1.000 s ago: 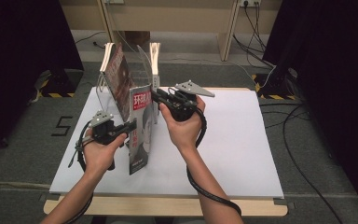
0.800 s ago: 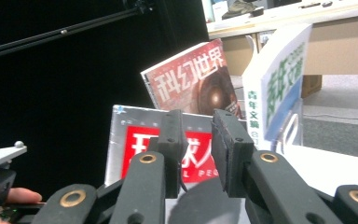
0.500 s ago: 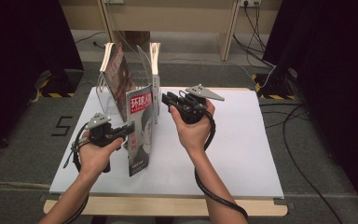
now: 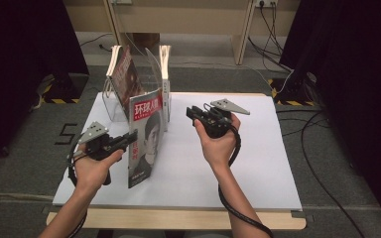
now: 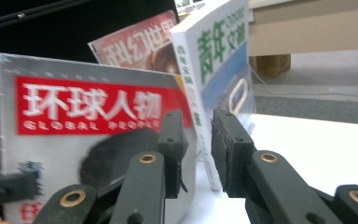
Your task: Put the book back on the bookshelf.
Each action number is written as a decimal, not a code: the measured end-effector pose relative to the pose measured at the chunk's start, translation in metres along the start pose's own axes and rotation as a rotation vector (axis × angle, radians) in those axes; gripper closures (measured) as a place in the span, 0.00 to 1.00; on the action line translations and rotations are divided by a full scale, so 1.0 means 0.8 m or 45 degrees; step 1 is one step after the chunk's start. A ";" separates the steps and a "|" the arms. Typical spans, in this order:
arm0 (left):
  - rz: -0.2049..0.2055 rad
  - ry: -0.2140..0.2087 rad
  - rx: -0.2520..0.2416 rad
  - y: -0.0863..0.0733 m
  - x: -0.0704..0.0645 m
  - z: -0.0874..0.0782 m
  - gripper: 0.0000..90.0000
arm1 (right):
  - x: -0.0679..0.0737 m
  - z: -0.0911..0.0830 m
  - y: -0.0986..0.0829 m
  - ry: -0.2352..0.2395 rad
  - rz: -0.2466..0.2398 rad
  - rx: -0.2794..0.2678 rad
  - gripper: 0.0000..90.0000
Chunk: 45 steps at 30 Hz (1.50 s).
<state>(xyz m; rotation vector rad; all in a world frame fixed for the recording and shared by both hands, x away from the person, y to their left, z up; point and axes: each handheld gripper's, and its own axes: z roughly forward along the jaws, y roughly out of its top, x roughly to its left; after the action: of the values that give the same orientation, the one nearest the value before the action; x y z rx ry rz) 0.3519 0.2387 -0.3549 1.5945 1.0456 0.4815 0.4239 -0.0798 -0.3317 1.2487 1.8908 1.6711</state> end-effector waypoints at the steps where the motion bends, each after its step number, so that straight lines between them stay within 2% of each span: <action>1: 0.004 -0.002 -0.005 0.000 0.001 -0.002 0.97 | -0.002 -0.001 -0.002 -0.007 0.006 0.001 0.82; 15: 0.008 -0.029 -0.079 -0.002 0.011 -0.032 0.97 | -0.038 -0.013 -0.034 -0.107 0.023 0.053 0.78; 26: 0.022 -0.002 -0.127 0.000 0.015 -0.052 0.97 | -0.055 -0.019 -0.052 -0.170 0.012 0.088 0.76; 30: 0.024 0.010 -0.134 0.000 0.019 -0.060 0.97 | -0.062 -0.020 -0.061 -0.193 0.017 0.112 0.76; 36: 0.031 0.000 -0.144 0.001 0.022 -0.070 0.97 | -0.071 -0.021 -0.073 -0.216 0.037 0.137 0.76; 45: 0.030 -0.005 -0.137 -0.001 0.026 -0.082 0.97 | -0.079 -0.025 -0.080 -0.234 0.041 0.156 0.76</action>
<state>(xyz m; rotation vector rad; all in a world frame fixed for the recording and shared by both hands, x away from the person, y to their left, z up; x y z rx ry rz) 0.3122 0.2933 -0.3406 1.5128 0.9829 0.5414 0.4201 -0.1364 -0.4044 1.4341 1.8936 1.4194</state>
